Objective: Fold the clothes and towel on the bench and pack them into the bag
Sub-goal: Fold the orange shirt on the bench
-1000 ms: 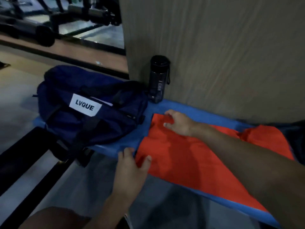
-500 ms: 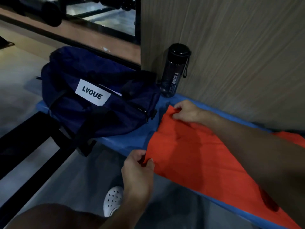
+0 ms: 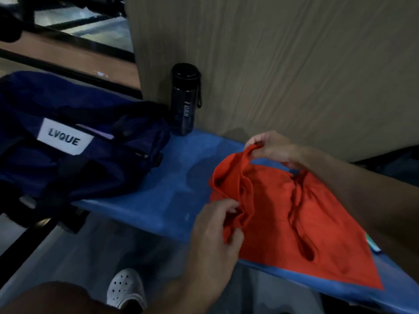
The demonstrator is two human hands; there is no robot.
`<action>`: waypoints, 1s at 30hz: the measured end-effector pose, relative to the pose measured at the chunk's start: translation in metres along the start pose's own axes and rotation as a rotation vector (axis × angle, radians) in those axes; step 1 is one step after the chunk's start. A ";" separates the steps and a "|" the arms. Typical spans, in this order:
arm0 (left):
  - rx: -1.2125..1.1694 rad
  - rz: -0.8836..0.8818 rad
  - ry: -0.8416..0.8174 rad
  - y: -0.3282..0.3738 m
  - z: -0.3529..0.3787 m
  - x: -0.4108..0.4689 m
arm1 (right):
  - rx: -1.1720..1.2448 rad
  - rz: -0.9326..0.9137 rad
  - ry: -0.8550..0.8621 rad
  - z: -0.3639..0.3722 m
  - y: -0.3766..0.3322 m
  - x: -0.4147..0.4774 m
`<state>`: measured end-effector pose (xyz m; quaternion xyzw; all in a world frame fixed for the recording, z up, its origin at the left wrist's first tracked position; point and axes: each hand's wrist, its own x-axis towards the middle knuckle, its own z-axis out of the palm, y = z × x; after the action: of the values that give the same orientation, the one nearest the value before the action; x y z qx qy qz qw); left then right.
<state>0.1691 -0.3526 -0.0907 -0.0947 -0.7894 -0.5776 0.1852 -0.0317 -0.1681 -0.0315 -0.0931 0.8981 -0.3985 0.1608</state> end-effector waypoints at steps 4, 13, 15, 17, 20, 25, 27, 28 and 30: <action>0.138 0.149 -0.127 -0.002 0.041 -0.005 | -0.102 0.027 0.037 -0.023 0.036 -0.025; 0.299 0.369 -0.376 -0.004 0.074 -0.004 | -0.345 0.017 0.138 -0.023 0.100 -0.035; 0.427 0.349 -0.410 -0.009 0.072 0.004 | -0.414 0.032 0.249 -0.015 0.098 -0.035; 0.622 0.353 -0.512 -0.023 0.073 0.005 | -0.452 0.002 0.244 -0.004 0.091 -0.036; 0.784 0.393 -0.669 -0.042 0.075 -0.005 | -0.536 0.001 0.106 0.009 0.087 -0.040; 0.754 0.448 -0.697 -0.045 0.071 -0.004 | -0.542 0.071 0.073 0.006 0.095 -0.041; 0.699 0.408 -0.654 -0.042 0.067 0.005 | -0.470 0.043 0.176 0.003 0.099 -0.041; 0.678 0.393 -0.637 -0.040 0.065 0.009 | -0.430 0.027 0.223 0.001 0.100 -0.041; 0.628 0.359 -0.596 -0.037 0.061 0.020 | -0.439 0.037 0.248 0.000 0.097 -0.042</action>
<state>0.1259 -0.3081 -0.1308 -0.3310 -0.9159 -0.2170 0.0672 0.0036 -0.0913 -0.0947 -0.0598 0.9775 -0.1994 0.0327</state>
